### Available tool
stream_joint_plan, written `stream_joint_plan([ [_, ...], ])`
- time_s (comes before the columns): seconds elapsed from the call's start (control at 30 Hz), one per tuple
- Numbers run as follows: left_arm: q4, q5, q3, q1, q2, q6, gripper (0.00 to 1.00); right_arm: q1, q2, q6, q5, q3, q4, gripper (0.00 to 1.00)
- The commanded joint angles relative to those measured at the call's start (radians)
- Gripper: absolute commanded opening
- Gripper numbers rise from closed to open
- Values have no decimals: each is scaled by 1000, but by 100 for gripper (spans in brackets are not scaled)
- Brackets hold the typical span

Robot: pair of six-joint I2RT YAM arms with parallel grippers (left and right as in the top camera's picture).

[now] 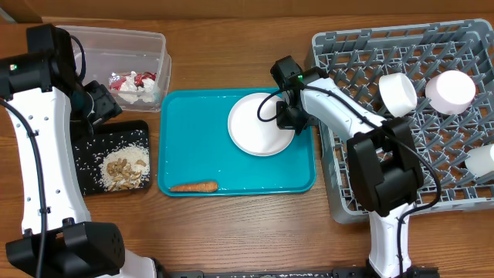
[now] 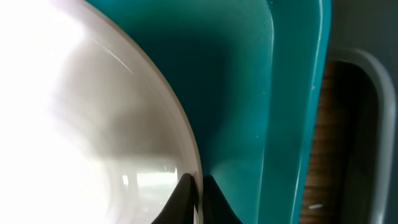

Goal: Sort waste into correct bins and load items into the dishwasher
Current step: 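Stand the white plate upright in the dish rack's left side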

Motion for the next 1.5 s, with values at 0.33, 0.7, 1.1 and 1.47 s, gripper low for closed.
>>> stream_joint_plan([
  [0.33,2,5,7,-2,-16,-22,69,-30,-430,-127,130,-34,-31,4],
  [0.7,10,5,7,-2,-16,-22,69,-68,-613,-7,1182,-40,8,4],
  [1.1,10,5,7,-2,-16,-21,70,-114,-603,16,1140,-241,140,4],
  [1.47,10,5,7,-2,-16,-21,70,-114,-595,17,921,-397,282,4],
])
